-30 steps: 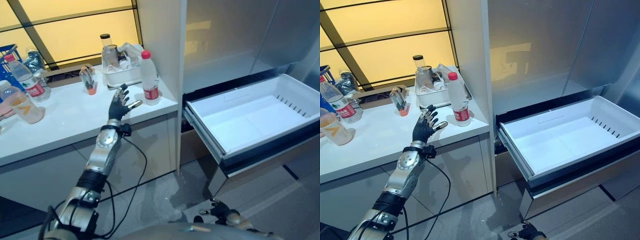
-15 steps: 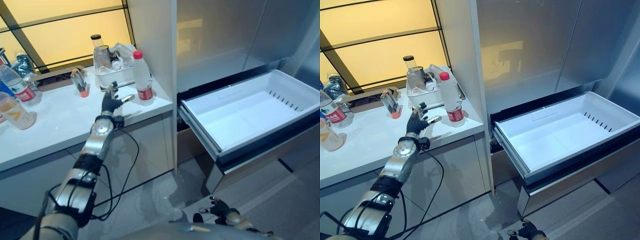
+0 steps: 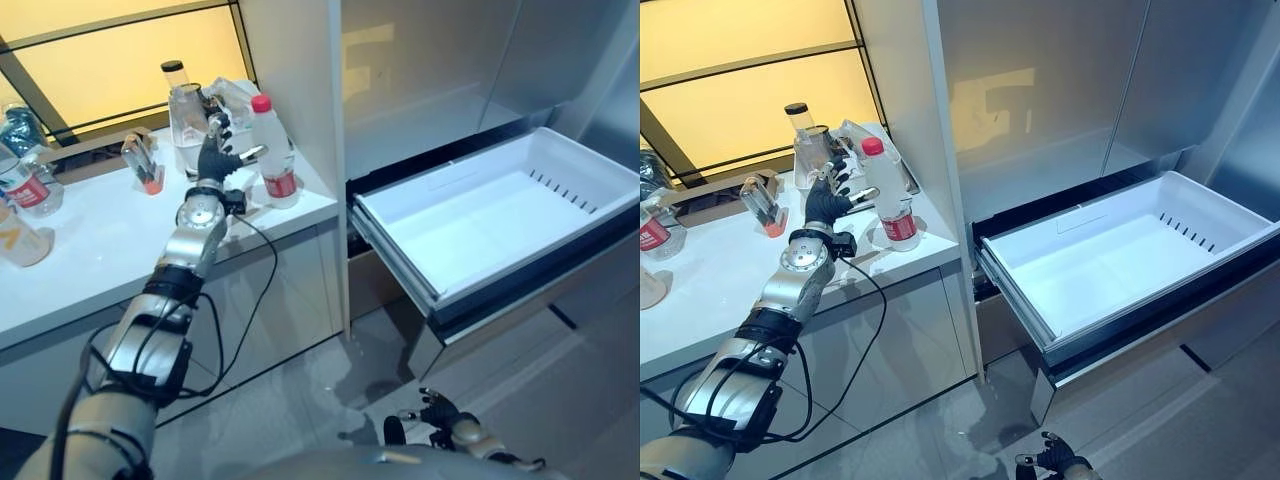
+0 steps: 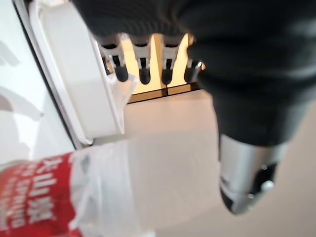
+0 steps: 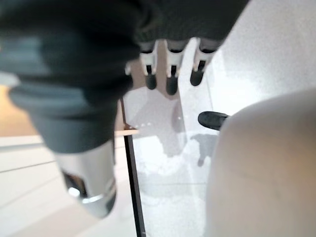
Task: Take the drinks into the refrigerator
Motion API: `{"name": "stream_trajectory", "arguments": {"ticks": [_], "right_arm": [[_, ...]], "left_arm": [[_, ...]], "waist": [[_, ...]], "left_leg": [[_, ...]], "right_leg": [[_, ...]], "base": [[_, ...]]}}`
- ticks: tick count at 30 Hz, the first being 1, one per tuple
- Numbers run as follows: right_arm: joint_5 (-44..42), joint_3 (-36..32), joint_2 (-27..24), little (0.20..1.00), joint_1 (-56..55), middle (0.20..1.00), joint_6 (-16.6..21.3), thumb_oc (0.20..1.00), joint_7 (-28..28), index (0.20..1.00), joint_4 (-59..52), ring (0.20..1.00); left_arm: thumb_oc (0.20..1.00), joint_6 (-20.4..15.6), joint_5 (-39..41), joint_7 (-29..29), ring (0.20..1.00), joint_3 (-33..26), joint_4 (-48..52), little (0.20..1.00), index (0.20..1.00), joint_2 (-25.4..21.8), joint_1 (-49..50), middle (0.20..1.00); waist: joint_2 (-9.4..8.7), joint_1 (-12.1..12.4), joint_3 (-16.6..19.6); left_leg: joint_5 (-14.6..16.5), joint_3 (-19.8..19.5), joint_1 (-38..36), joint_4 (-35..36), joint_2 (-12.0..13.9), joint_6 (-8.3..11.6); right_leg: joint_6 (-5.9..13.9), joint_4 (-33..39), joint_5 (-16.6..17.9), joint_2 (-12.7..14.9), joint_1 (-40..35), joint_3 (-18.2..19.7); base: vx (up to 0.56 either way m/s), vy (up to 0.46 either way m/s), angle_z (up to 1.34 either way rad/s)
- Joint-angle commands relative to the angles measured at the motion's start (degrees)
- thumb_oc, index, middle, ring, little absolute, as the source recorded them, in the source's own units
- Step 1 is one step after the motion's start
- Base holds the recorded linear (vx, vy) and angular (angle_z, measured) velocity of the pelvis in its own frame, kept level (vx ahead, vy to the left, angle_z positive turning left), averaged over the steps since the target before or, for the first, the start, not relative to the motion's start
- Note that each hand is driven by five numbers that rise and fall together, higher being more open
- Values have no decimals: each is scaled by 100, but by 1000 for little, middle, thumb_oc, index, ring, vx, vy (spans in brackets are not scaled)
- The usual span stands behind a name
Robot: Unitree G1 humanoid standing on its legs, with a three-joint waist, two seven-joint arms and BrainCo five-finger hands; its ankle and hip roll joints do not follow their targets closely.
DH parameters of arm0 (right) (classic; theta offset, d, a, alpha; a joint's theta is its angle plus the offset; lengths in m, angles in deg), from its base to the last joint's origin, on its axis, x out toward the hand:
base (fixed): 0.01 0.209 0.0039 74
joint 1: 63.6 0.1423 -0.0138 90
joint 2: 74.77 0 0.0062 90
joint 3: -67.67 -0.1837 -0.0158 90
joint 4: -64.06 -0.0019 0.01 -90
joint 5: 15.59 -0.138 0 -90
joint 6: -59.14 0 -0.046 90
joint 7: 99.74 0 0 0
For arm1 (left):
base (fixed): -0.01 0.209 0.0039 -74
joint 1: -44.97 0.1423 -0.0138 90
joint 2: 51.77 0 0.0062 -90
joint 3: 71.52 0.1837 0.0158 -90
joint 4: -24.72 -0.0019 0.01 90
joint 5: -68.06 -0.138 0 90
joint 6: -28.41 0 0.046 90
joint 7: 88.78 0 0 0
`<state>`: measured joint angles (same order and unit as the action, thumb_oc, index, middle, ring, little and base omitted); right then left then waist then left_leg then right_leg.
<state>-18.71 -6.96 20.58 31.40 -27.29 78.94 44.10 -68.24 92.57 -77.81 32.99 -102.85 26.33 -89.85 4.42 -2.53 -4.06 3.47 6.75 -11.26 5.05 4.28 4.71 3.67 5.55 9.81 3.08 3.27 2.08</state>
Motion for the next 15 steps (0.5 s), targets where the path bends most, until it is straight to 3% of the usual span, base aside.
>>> {"name": "stream_trajectory", "arguments": {"ticks": [1,15], "right_arm": [[-99,231,-134,1000,-280,1000,-33,1000,-8,1000,407,1000],[-239,168,-169,1000,-122,1000,-11,1000,-115,1000,406,1000]], "left_arm": [[1000,-198,66,-193,1000,-23,-395,1000,1000,-395,-873,1000],[1000,-13,14,-421,1000,226,-1283,1000,1000,-116,-1094,1000]], "waist": [[-72,-217,-167],[32,-338,-277]], "left_leg": [[-38,-30,261,-19,-289,-287],[-51,66,280,-20,-292,-277]], "right_leg": [[255,-249,-634,-33,-648,-7],[254,-256,-605,-77,-559,99]], "base": [[0,0,0],[2,1,-2]]}}
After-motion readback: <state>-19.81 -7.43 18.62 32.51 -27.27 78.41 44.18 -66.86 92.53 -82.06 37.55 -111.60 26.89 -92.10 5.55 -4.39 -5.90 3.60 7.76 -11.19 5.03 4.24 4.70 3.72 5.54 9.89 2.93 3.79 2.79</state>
